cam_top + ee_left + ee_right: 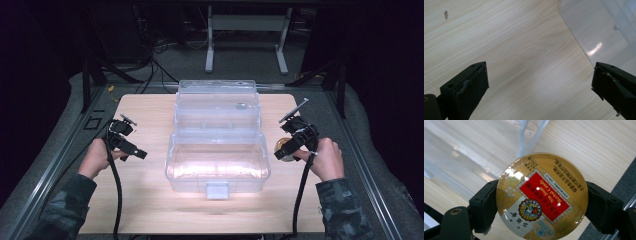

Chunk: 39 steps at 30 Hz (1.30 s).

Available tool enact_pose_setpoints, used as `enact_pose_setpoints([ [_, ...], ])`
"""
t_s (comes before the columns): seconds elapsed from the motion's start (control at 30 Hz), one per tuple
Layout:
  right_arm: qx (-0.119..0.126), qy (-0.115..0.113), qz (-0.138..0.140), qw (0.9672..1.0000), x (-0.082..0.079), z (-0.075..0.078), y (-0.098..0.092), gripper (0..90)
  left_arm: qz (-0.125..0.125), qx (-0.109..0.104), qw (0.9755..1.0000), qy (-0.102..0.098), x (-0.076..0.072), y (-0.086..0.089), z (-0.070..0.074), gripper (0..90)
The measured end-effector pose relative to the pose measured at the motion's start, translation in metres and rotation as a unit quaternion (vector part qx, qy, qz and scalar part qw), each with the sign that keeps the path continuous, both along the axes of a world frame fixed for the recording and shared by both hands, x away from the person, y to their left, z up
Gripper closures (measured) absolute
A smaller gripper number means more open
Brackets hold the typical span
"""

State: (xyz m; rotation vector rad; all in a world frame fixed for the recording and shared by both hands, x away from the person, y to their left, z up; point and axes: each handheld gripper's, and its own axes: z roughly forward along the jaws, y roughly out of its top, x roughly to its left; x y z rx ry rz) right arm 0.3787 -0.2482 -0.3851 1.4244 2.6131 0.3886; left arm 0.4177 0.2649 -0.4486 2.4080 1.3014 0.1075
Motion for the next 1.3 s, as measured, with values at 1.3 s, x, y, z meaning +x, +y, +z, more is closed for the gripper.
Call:
enact_pose_setpoints([
  [1.3,-0.022,0.058,0.11,0.992,0.012,-0.037,0.096,20.0,0.003,-0.007,1.0,-0.002,0.006,0.003,0.004,0.6],
])
